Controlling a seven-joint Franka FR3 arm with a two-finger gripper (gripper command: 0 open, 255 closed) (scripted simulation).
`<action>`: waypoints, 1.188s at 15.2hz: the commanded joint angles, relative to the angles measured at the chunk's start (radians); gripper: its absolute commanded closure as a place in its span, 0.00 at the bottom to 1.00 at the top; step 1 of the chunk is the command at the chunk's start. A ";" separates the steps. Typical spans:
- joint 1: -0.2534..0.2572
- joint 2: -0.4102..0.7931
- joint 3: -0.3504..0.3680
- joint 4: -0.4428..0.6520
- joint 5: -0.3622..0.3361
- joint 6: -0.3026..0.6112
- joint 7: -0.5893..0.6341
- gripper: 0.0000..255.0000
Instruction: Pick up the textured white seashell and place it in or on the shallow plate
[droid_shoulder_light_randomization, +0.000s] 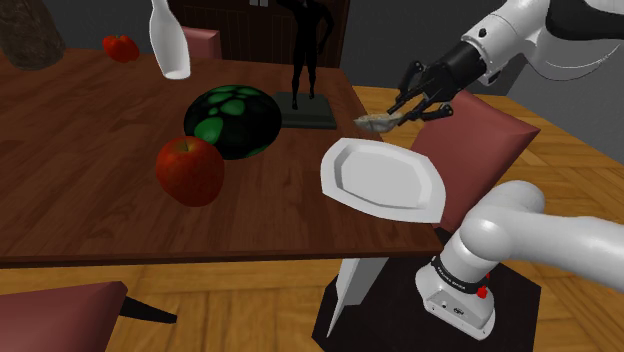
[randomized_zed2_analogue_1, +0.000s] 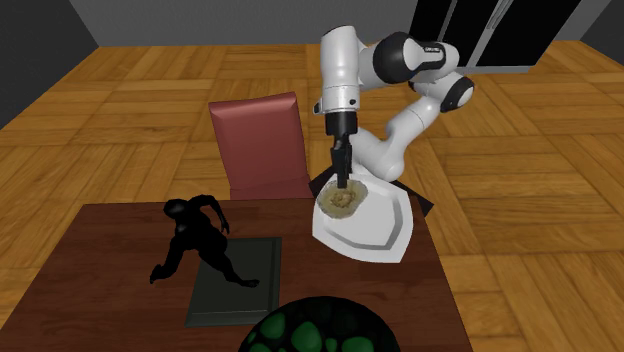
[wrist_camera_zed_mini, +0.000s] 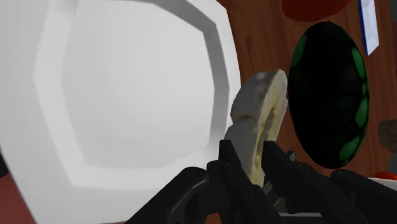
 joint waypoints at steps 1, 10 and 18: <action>0.000 -0.086 0.024 -0.019 0.011 -0.047 0.050 1.00; -0.002 -0.242 0.052 -0.133 0.033 -0.076 0.085 1.00; -0.007 -0.335 0.061 -0.267 0.046 -0.044 0.058 1.00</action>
